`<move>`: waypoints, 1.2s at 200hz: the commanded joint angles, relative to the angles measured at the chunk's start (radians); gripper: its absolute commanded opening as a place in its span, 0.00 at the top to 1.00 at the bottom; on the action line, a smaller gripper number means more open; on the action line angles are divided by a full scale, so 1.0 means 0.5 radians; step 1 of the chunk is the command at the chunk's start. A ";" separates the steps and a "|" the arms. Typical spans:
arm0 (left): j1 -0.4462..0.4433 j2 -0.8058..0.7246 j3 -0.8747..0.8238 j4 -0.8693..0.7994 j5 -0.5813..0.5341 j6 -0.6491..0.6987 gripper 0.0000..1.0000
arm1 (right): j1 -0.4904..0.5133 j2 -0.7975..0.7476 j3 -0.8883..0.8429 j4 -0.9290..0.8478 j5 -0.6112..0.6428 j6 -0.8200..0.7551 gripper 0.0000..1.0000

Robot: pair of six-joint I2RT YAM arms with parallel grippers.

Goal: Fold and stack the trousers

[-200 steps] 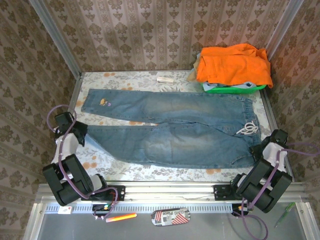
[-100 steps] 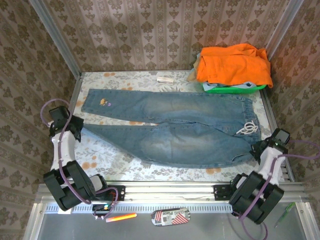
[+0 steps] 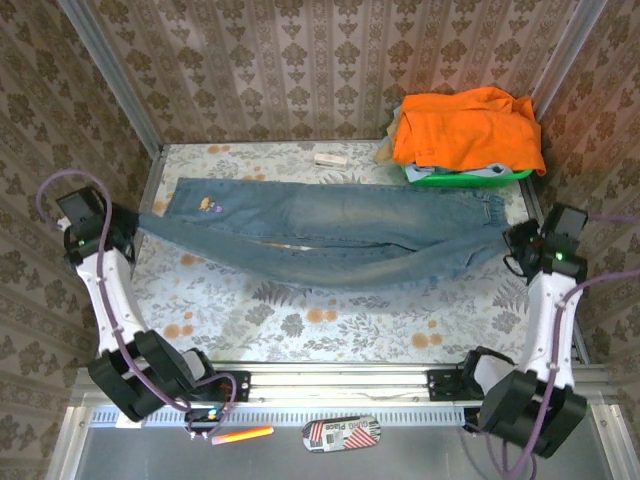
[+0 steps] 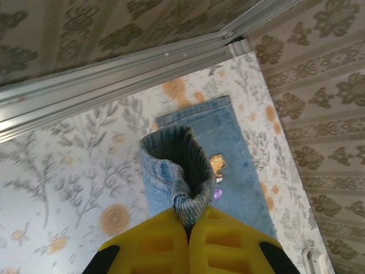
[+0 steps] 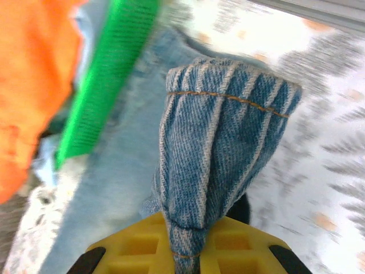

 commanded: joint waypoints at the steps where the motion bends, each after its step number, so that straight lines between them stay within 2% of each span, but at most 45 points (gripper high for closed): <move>1: -0.033 0.224 0.232 0.043 0.029 0.044 1.00 | 0.092 0.276 0.253 0.205 0.037 0.025 0.95; 33: -0.078 0.593 0.634 -0.051 -0.061 0.089 1.00 | 0.109 0.660 0.483 0.336 0.082 0.048 0.95; 72: -0.179 1.025 1.111 -0.225 -0.144 0.205 1.00 | 0.176 1.175 0.806 0.309 0.099 -0.006 0.94; 122: -0.234 1.469 1.455 -0.328 -0.256 0.259 1.00 | 0.185 1.509 1.039 0.305 0.213 -0.054 0.96; 153: -0.273 1.763 1.831 -0.518 -0.306 0.316 1.00 | 0.190 1.678 1.204 0.264 0.275 -0.091 0.96; 172: -0.307 1.963 2.072 -0.641 -0.330 0.342 1.00 | 0.214 1.767 1.288 0.235 0.317 -0.104 0.91; 182: -0.332 2.078 2.205 -0.706 -0.329 0.352 0.94 | 0.234 1.806 1.317 0.230 0.339 -0.114 0.88; 195: -0.364 2.231 2.383 -0.770 -0.329 0.361 0.92 | 0.253 1.850 1.343 0.225 0.348 -0.117 0.86; 215: -0.409 2.519 2.807 -0.893 -0.241 0.390 0.70 | 0.267 1.874 1.372 0.234 0.382 -0.132 0.78; 229: -0.427 2.705 3.151 -0.975 -0.133 0.453 0.38 | 0.269 1.875 1.431 0.183 0.397 -0.160 0.64; 240: -0.420 2.652 3.076 -0.895 -0.104 0.449 0.10 | 0.271 1.848 1.444 0.161 0.401 -0.181 0.60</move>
